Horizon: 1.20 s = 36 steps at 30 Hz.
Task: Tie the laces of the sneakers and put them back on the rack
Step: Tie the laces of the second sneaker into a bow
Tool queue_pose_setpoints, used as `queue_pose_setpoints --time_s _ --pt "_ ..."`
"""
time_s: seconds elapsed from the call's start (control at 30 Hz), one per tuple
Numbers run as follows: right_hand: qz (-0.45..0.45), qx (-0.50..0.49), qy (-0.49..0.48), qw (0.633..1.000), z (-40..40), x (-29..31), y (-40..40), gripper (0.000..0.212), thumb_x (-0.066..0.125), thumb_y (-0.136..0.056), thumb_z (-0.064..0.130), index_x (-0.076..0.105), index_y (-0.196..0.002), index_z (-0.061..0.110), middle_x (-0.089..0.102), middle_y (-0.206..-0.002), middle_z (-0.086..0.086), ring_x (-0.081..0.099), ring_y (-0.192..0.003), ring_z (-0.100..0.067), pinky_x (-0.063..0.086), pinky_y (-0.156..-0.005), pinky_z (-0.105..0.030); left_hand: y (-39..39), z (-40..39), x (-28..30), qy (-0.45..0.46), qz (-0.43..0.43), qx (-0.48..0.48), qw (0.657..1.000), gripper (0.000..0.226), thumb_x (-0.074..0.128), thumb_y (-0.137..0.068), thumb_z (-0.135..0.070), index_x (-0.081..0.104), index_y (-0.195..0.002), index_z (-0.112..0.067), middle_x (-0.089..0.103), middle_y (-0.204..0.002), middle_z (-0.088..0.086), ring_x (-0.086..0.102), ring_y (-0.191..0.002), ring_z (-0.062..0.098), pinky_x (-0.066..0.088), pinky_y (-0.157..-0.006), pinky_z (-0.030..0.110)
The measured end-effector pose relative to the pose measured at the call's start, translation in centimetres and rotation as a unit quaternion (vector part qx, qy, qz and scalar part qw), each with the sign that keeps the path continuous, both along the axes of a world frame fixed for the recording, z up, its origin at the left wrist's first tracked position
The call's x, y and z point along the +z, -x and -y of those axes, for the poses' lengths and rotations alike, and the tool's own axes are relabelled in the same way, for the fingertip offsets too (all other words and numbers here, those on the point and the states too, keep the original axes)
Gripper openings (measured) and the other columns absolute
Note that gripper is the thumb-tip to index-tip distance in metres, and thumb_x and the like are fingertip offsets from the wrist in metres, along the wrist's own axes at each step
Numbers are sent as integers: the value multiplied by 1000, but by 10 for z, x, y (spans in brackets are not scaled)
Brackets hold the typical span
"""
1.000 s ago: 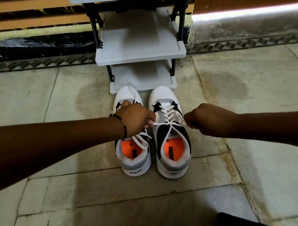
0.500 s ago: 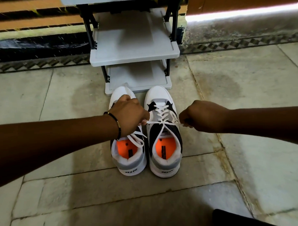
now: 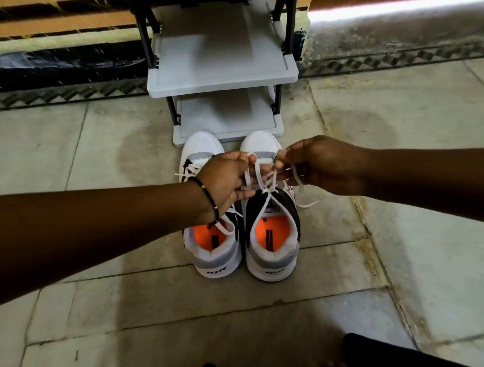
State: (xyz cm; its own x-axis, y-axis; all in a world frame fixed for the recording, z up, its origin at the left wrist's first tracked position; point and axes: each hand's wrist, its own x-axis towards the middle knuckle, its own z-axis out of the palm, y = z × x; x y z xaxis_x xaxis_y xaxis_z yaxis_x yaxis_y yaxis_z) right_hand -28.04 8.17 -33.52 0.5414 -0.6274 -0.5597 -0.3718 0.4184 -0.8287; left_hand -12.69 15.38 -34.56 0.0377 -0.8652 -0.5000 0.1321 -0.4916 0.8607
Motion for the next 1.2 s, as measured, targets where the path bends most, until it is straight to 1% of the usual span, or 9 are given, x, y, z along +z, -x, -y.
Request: queue_pose_setpoints --time_s 0.1,0.23,0.43,0.63,0.8,0.87,0.97,1.07,1.2 --pt "37 -41 -10 998 1 -1 -4 21 51 -91 18 63 -76 8 66 -91 -11 62 -85 -24 49 -79 -33 -2 1 -2 22 -18 -3 1000 28 31 -95 -10 50 -81 -24 60 -79 -4 61 -80 14 44 -73 31" --pt "43 -45 -31 998 -1 -2 -7 18 49 -91 11 64 -82 10 66 -75 -4 65 -64 -15 55 -59 -26 -2 -3 -8 92 7 -34 995 31 40 -93 -3 58 -83 -27 56 -73 -6 57 -76 10 43 -71 28" --pt "34 -12 -29 999 -1 -10 -7 21 46 -90 3 65 -89 12 63 -84 -8 60 -75 -21 49 -67 -30 -9 -5 -11 128 26 -77 988 32 44 -90 1 61 -81 -25 66 -74 -5 62 -73 8 48 -63 20" --pt "37 6 -7 999 -2 -12 -7 28 48 -87 -3 71 -89 13 65 -80 -8 58 -68 -18 45 -63 -28 -13 -2 -13 105 -2 -78 991 23 55 -83 2 43 -89 -17 73 -61 -2 68 -65 8 50 -60 19" --pt "25 7 61 998 3 -10 -10 13 61 -79 -5 62 -82 7 62 -73 -11 60 -58 -19 52 -51 -24 -12 2 -11 68 0 -92 993 29 60 -80 -5 45 -105 -9 73 -60 -3 69 -62 6 52 -57 16" --pt "22 25 96 995 7 -8 -10 11 61 -78 -7 62 -82 3 64 -72 -11 61 -53 -15 51 -49 -23 -13 5 -11 60 8 -94 994 22 60 -81 -8 51 -101 -7 73 -60 -4 69 -63 6 52 -57 15" --pt "2 71 190 979 7 -5 -10 10 62 -77 -8 66 -83 -2 68 -69 -8 63 -54 -10 53 -54 -20 -12 7 -10 69 36 -85 993 6 61 -81 -10 56 -82 -13 71 -56 -6 68 -60 4 51 -55 15" --pt "-32 125 287 949 8 -3 -10 12 65 -76 -5 69 -86 2 70 -76 -12 65 -64 -14 57 -67 -29 -9 9 -9 69 47 -61 995 15 62 -81 -11 51 -72 -16 70 -52 -6 66 -55 3 50 -50 15" --pt "-52 210 272 938 5 0 -4 25 69 -74 -1 61 -96 8 73 -88 -14 71 -81 -27 57 -78 -41 -11 9 -9 51 52 -53 996 18 64 -80 -15 51 -69 -19 71 -57 -3 66 -55 4 51 -50 17"
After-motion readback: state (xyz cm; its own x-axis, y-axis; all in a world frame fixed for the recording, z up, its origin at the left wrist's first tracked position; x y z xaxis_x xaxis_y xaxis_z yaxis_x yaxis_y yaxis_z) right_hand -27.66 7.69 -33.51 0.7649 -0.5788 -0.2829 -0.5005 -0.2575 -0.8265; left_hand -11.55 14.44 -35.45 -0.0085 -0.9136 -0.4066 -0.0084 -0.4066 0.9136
